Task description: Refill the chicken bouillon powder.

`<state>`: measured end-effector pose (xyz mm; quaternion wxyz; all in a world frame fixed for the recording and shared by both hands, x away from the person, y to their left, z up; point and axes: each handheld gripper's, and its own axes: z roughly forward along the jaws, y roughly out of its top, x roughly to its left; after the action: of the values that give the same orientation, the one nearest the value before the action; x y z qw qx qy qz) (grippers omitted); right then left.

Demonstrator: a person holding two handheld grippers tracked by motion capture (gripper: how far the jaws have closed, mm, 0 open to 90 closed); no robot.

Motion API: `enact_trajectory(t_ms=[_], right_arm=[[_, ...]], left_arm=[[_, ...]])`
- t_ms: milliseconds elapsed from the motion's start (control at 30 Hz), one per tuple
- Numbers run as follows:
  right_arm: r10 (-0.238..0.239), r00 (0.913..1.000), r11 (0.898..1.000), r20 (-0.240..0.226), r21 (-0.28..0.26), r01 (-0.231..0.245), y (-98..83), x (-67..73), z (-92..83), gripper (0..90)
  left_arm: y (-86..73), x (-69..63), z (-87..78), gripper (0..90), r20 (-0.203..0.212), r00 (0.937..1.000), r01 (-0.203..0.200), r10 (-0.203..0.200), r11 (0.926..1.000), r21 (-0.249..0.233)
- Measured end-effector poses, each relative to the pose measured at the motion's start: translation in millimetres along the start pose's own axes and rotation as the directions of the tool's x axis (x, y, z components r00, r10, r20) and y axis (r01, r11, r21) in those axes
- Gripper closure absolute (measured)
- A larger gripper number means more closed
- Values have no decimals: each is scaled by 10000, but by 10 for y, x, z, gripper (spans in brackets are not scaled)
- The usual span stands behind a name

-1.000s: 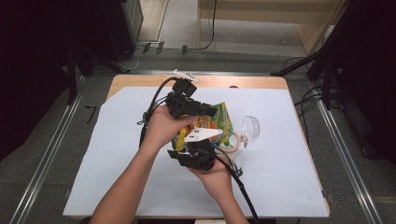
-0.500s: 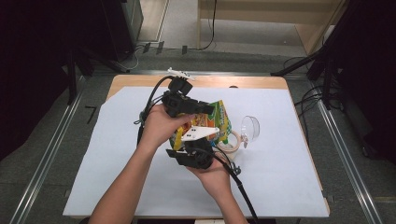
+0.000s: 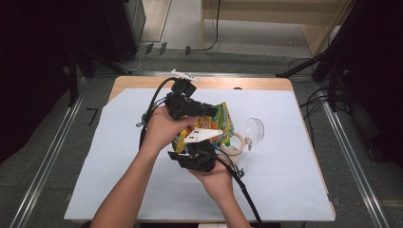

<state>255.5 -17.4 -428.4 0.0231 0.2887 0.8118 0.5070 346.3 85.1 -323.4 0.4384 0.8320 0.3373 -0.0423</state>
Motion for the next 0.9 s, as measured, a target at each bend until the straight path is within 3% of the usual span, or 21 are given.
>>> enact_trajectory(t_ms=[900], right_arm=[[129,9999,9999,-14,-45,-129,-29,-1,-38,734]], left_arm=[[6,-99,35,774,-84,9995,-290,291,9995,90]])
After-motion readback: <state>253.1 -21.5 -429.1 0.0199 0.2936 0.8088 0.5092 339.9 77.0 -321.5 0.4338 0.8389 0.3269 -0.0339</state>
